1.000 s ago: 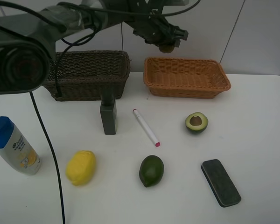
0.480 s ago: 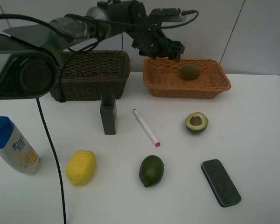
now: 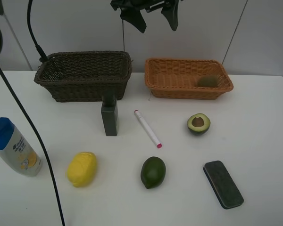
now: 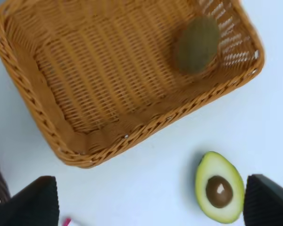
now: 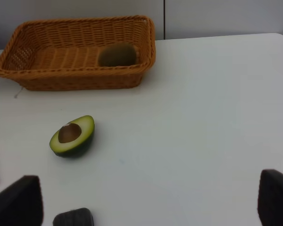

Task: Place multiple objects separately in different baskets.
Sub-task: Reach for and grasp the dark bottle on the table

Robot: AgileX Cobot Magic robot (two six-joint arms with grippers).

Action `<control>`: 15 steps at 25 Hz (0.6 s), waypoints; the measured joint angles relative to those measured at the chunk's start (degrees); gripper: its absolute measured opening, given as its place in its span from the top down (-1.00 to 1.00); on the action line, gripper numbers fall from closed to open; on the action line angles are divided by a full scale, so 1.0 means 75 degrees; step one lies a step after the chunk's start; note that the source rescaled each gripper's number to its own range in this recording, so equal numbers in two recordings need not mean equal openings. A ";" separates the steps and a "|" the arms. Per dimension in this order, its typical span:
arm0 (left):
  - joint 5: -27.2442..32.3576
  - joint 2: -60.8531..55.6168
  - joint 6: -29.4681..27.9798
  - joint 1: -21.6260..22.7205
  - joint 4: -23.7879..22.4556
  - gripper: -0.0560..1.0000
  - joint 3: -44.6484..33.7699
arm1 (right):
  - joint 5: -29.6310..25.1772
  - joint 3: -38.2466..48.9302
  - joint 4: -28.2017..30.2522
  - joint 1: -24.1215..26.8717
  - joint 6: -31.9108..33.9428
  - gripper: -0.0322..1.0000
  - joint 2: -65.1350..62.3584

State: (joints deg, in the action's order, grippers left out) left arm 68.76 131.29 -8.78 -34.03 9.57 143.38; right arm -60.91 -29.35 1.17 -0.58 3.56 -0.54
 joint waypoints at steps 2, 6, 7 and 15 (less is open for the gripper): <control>0.0000 -0.0478 -0.0029 0.0000 -0.0121 -0.99 -0.0425 | 0.0000 0.0000 0.0000 0.0000 0.0000 -1.00 0.0000; -0.0007 -0.1997 -0.0261 0.0000 -0.0379 -0.99 -0.2565 | 0.0000 0.0000 -0.0005 0.0000 0.0000 -1.00 0.0000; -0.0007 -0.2446 -0.0376 0.0000 -0.0456 -0.99 -0.3166 | 0.0000 0.0000 -0.0005 0.0000 0.0000 -1.00 0.0000; -0.0037 -0.5356 -0.1445 0.0000 -0.0767 -0.99 -0.7613 | 0.0000 0.0000 -0.0009 0.0000 0.0000 -1.00 0.0000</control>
State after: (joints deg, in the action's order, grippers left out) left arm 68.48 91.12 -19.62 -34.03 3.82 86.28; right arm -60.91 -29.35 1.10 -0.58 3.56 -0.54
